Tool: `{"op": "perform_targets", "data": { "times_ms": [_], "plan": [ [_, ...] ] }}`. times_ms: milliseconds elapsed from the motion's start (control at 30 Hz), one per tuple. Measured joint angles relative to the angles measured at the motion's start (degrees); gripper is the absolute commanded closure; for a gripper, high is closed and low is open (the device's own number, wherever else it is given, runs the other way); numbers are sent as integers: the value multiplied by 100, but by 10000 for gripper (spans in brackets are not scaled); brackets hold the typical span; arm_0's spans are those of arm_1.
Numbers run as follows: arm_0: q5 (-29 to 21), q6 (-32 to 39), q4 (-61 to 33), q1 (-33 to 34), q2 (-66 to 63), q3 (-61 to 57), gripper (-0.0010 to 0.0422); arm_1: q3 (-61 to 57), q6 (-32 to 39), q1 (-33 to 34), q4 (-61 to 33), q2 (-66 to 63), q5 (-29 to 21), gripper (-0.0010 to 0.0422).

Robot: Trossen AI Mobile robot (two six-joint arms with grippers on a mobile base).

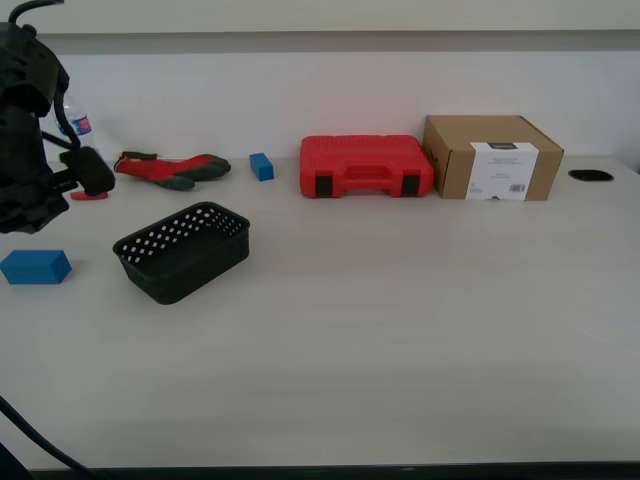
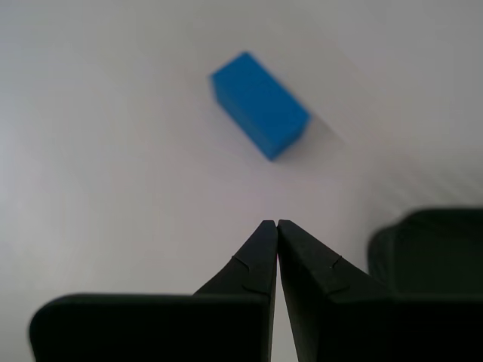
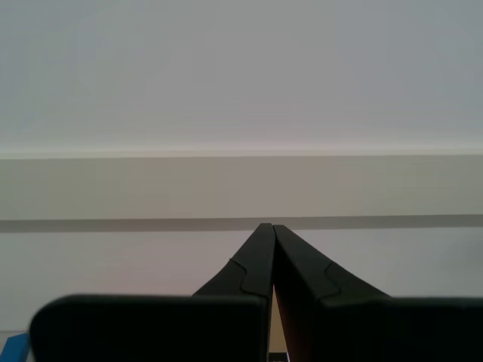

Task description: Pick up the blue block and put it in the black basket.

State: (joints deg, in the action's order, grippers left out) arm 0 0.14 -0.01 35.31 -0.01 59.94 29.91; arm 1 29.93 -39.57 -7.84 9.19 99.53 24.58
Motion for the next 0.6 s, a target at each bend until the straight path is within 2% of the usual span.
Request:
{"op": "perform_targets", "data": {
  "times_ms": [67,200,233,333,433,600],
  "plan": [
    [0,0,-4,-2,2,0,413,-11,-538,-109,-48,44,289,413],
    [2,0,-9,-4,0,0,413,11,-857,-426,39,46,455,413],
    [2,0,-9,-4,0,0,413,17,-940,-540,37,57,415,413],
    [0,0,-15,-4,0,0,413,28,-1478,-986,68,61,-114,413],
    [0,0,-13,-2,0,0,413,28,-2037,-1349,304,61,-225,413],
    [0,0,-15,-2,0,0,413,372,-1283,-1720,890,267,-433,413]
  ]
}}
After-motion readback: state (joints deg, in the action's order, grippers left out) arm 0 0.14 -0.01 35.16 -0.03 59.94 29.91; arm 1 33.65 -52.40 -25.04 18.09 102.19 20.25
